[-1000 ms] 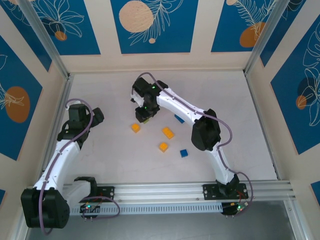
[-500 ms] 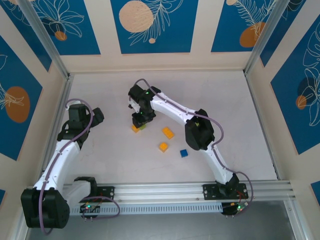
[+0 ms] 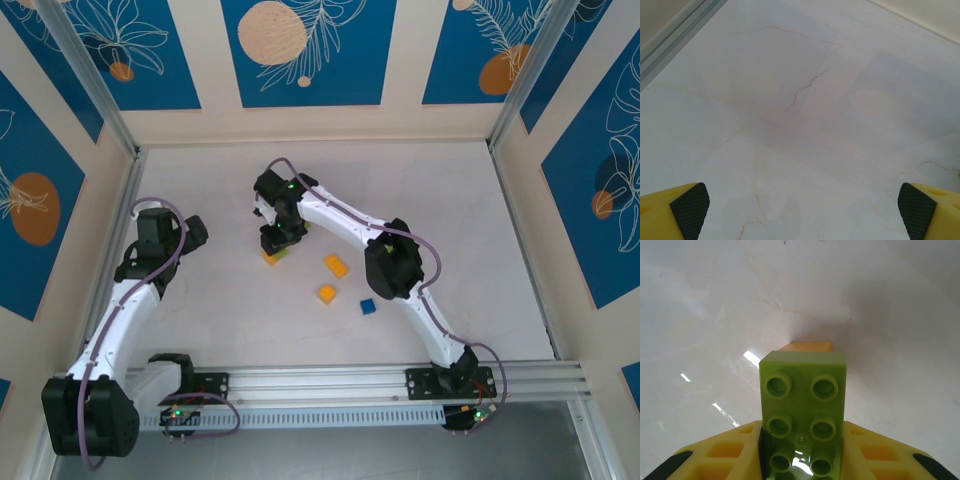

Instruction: Assemble a carrot with lego

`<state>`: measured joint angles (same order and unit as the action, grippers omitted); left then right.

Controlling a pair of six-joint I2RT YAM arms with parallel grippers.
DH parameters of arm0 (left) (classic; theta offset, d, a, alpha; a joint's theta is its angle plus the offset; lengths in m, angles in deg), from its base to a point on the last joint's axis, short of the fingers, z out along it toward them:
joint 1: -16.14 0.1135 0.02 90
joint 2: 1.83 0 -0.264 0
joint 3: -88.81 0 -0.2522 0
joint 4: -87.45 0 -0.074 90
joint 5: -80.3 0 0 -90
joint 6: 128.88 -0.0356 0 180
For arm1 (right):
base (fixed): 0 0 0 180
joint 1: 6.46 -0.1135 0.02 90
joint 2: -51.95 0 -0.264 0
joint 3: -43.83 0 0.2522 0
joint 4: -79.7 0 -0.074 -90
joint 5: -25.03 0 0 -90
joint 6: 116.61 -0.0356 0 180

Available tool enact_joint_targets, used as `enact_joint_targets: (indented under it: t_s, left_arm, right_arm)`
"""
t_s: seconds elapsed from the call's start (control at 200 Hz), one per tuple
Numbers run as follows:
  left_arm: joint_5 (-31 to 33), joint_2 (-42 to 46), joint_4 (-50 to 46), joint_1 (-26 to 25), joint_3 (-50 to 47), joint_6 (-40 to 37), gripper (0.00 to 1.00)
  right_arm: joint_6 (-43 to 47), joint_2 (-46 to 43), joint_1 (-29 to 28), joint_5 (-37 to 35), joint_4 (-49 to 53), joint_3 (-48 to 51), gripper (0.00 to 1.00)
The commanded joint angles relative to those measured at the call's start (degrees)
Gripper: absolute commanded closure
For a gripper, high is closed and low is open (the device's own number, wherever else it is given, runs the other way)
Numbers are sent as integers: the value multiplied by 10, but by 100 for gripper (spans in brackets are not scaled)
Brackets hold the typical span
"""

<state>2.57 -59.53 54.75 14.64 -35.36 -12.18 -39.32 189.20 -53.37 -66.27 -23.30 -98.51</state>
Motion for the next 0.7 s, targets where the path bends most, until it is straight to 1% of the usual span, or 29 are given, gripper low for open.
enact_joint_targets:
  t_s: [0.0,0.695]
  left_arm:
    - [-1,7,-3,5,10,5,1]
    - [-1,9,-2,6,9,5,1]
  right_arm:
    - [-10,17,-3,28,9,-26,64]
    - [5,45,-13,27,16,-39,65]
